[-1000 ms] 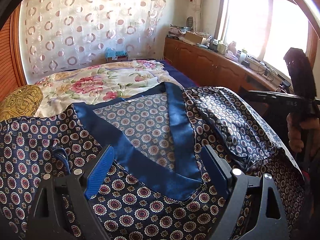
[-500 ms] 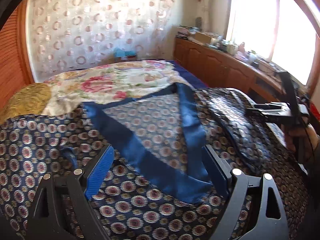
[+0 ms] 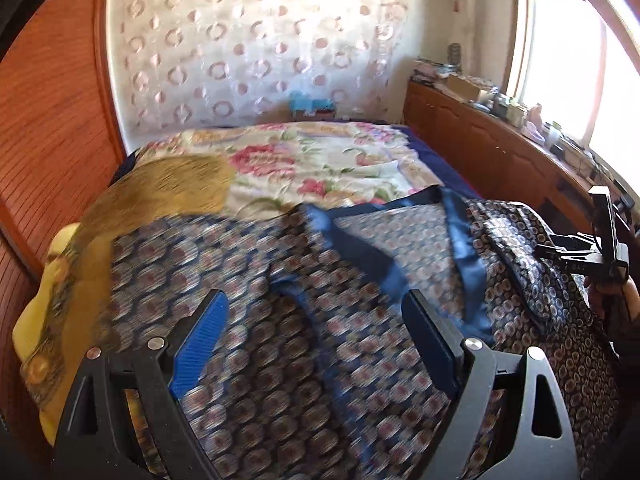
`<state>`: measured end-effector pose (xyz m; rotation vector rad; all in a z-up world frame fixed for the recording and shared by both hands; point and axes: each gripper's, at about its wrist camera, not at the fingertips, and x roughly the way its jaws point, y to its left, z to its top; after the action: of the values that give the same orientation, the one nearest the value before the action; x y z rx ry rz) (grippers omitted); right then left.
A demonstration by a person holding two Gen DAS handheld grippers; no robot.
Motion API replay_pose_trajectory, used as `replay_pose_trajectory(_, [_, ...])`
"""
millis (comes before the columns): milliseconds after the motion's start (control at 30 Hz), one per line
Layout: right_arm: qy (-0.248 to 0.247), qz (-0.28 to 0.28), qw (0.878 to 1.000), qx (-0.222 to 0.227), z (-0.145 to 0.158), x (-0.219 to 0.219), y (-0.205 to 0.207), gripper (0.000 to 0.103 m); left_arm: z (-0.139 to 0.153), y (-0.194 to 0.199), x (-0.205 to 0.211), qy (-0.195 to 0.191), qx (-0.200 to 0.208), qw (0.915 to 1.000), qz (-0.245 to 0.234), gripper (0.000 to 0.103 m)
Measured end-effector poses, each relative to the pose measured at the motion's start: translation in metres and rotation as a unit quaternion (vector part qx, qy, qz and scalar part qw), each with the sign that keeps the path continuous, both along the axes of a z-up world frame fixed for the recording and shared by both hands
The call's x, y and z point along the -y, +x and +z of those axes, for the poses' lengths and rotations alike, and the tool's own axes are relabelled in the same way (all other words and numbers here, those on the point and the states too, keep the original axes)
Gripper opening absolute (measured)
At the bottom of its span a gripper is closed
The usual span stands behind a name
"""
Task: Fold small clothes
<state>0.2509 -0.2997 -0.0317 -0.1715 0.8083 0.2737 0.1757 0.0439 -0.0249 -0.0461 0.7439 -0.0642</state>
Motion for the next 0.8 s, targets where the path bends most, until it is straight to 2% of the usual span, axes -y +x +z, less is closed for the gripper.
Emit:
replay_pose_trajectory(167, [-0.002, 0.002, 1.000, 0.001, -0.001, -0.001, 0.000, 0.073, 0.004, -0.014, -0.036, 0.006, 0.002, 0.9993, 0.036, 0.089])
replay_pose_trajectory(300, [-0.002, 0.002, 1.000, 0.000, -0.001, -0.001, 0.000, 0.074, 0.003, -0.007, -0.066, -0.001, -0.005, 0.9972, 0.075, 0.089])
replay_pose_trajectory(433, [-0.002, 0.002, 1.000, 0.000, -0.001, -0.002, 0.000, 0.074, 0.001, 0.005, -0.089, -0.021, -0.016, 0.9958, 0.088, 0.087])
replay_pose_trajectory(467, [-0.002, 0.002, 1.000, 0.000, -0.001, -0.002, 0.000, 0.074, -0.001, 0.007, -0.096, -0.035, -0.018, 0.9953, 0.089, 0.084])
replay_pose_trajectory(567, [-0.003, 0.002, 1.000, 0.001, -0.002, -0.002, 0.000, 0.075, -0.006, 0.013, -0.105, -0.054, -0.029, 0.9940, 0.090, 0.067])
replay_pose_trajectory(667, [-0.003, 0.003, 1.000, 0.001, -0.002, -0.002, -0.001, 0.075, -0.011, 0.020, -0.105, -0.058, -0.036, 0.9941, 0.085, 0.056])
replay_pose_trajectory(800, [-0.003, 0.002, 1.000, 0.001, -0.002, -0.003, -0.001, 0.076, -0.014, 0.027, -0.103, -0.056, -0.040, 0.9949, 0.075, 0.047])
